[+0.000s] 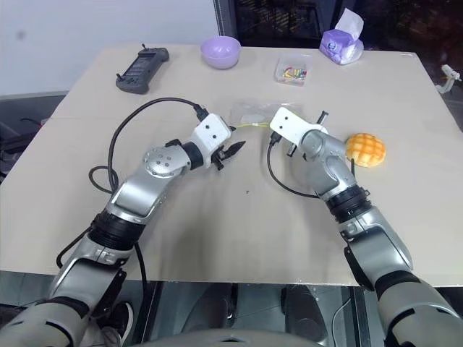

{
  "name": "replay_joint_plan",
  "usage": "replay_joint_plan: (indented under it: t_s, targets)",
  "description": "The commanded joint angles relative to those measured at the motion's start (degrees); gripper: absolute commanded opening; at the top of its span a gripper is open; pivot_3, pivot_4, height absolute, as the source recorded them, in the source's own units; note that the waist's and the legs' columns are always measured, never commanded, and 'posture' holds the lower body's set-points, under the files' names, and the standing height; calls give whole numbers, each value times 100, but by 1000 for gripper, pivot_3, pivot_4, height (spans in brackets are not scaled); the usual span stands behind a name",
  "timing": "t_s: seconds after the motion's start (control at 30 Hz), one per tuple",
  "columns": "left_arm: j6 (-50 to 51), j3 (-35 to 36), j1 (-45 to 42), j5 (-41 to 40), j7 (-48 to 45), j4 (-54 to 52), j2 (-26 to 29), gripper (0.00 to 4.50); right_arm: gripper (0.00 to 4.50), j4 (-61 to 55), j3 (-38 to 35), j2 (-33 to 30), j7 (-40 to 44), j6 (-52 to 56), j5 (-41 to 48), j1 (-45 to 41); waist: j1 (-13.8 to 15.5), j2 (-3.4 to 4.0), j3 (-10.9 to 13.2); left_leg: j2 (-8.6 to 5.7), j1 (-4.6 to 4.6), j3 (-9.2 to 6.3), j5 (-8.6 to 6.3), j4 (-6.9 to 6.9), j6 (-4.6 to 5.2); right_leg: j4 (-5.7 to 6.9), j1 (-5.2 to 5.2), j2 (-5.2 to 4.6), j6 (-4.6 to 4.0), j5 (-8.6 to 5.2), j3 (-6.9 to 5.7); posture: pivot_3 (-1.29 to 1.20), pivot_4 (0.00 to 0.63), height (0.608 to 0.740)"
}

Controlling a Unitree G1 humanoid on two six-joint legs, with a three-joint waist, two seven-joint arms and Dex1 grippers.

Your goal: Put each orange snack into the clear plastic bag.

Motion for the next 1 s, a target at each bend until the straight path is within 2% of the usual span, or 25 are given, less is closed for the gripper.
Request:
replay_joint_plan:
  t_s: [0.03,0.3,0.4,1.0]
  targets:
    - [-277,146,17,204,123,-121,-160,2107,0,-108,-126,31,-91,-6,64,-52,0,0,0,0,0,0,0,0,0,0,0,0,0,0,0,0,150,740]
    - [-315,335,147,223,111,43,-534,2107,0,-73,-77,92,-116,2,101,-105,-11,0,0,1,1,1,0,2,0,4,0,0,0,0,1,0,150,740]
    - [-622,200,133,562,131,264,-480,2107,0,-92,-88,106,-102,28,107,-133,-10,1,-1,0,3,2,0,4,0,7,1,0,0,0,2,0,150,740]
    - [-1423,282,153,926,-35,885,-666,2107,0,-975,20,174,169,502,59,-98,-10,1,-1,0,3,0,0,21,0,27,0,1,0,0,2,0,150,740]
